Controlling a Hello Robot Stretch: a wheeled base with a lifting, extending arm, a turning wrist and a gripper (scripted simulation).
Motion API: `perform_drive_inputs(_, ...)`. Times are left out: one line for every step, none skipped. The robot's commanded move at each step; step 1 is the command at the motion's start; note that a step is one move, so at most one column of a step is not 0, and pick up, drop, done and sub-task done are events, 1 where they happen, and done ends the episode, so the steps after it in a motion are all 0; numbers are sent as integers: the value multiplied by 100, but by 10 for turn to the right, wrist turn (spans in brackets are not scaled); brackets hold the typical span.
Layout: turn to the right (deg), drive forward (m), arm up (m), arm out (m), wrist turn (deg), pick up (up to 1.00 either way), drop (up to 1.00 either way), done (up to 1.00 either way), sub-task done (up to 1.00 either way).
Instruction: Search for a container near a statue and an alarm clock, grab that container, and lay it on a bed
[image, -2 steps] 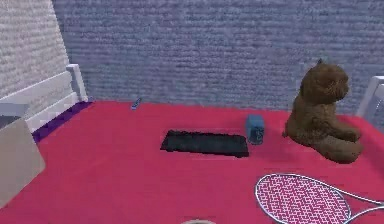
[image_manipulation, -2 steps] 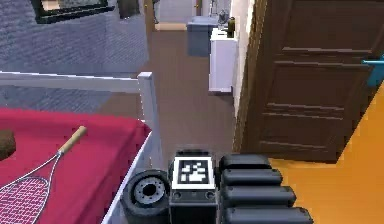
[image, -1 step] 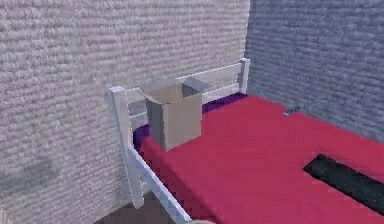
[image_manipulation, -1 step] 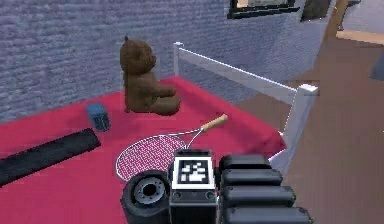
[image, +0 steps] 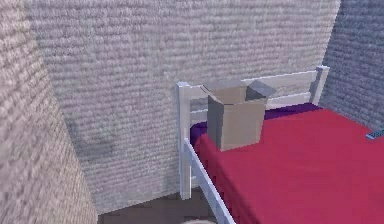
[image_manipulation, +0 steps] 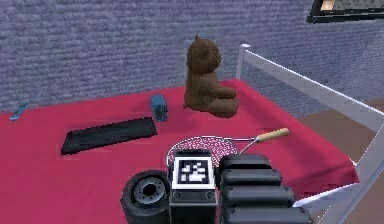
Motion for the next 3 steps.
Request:
perform_drive_inputs(0,0,0,48,0,0,0,0,0)
perform_drive_inputs(0,0,0,0,390,0,0,0,0)
perform_drive_inputs(0,0,-2,0,0,0,0,0,0)
